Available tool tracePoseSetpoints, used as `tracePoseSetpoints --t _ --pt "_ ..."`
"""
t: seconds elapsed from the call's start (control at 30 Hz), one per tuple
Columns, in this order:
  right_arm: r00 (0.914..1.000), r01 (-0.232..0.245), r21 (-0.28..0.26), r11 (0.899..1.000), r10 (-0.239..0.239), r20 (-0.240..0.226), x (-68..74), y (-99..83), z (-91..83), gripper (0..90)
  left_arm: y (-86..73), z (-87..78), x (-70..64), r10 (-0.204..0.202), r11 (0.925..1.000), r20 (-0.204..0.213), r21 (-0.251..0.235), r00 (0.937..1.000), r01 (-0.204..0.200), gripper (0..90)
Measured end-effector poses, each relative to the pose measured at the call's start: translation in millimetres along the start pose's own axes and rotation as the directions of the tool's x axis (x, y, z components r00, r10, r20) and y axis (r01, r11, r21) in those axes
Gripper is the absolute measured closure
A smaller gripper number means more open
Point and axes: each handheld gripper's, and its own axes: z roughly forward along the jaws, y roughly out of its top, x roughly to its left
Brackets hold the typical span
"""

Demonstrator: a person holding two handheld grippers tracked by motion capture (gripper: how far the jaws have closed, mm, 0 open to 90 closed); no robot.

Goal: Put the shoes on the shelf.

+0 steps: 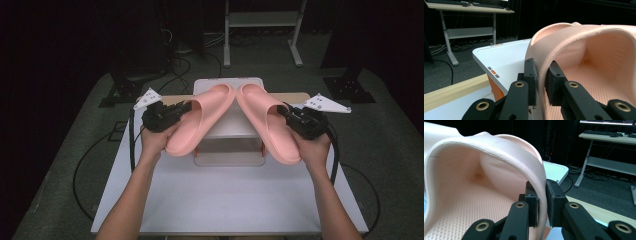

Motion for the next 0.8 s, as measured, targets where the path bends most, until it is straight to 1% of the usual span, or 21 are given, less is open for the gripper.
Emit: tracePoseSetpoints --t 0.17,0.23,0.3,0.33,0.67,0.77,0.8 --pt "1.0 -0.005 0.006 1.0 0.005 0.002 -1.1 2.2 6.2 79.9 3.9 4.6 2.3 0.001 0.9999 -0.012 0.012 0.9999 -0.001 80.4" --pt "0.9999 -0.004 0.009 1.0 0.004 0.009 -1.9 3.3 9.3 79.8 5.8 6.5 3.4 0.008 0.9998 -0.02 0.018 0.9998 -0.008 80.3" --pt "0.9999 -0.005 0.012 1.0 0.005 0.013 -2.6 4.2 11.5 79.8 7.2 8.7 3.5 0.001 0.9998 -0.026 0.018 0.9997 -0.001 80.2" --pt "0.9999 -0.009 0.014 1.0 0.009 0.015 -2.9 4.7 12.7 79.8 7.8 9.6 4.2 0.007 0.9997 -0.03 0.024 0.9995 -0.006 80.1" --pt "0.9992 -0.01 0.028 1.0 0.009 0.039 -7.8 6.6 25.3 79.2 12.3 22.8 8.2 -0.012 0.9987 -0.061 0.048 0.9981 0.015 79.2" --pt "0.999 -0.022 0.029 0.999 0.021 0.038 -9.2 6.6 28.3 79.2 13.2 26.3 8.7 -0.02 0.9986 -0.074 0.048 0.997 0.023 79.2" --pt "0.999 -0.023 0.03 0.999 0.022 0.039 -10.0 6.5 29.4 79.0 13.6 27.2 9.5 -0.016 0.9984 -0.076 0.054 0.997 0.02 79.0"
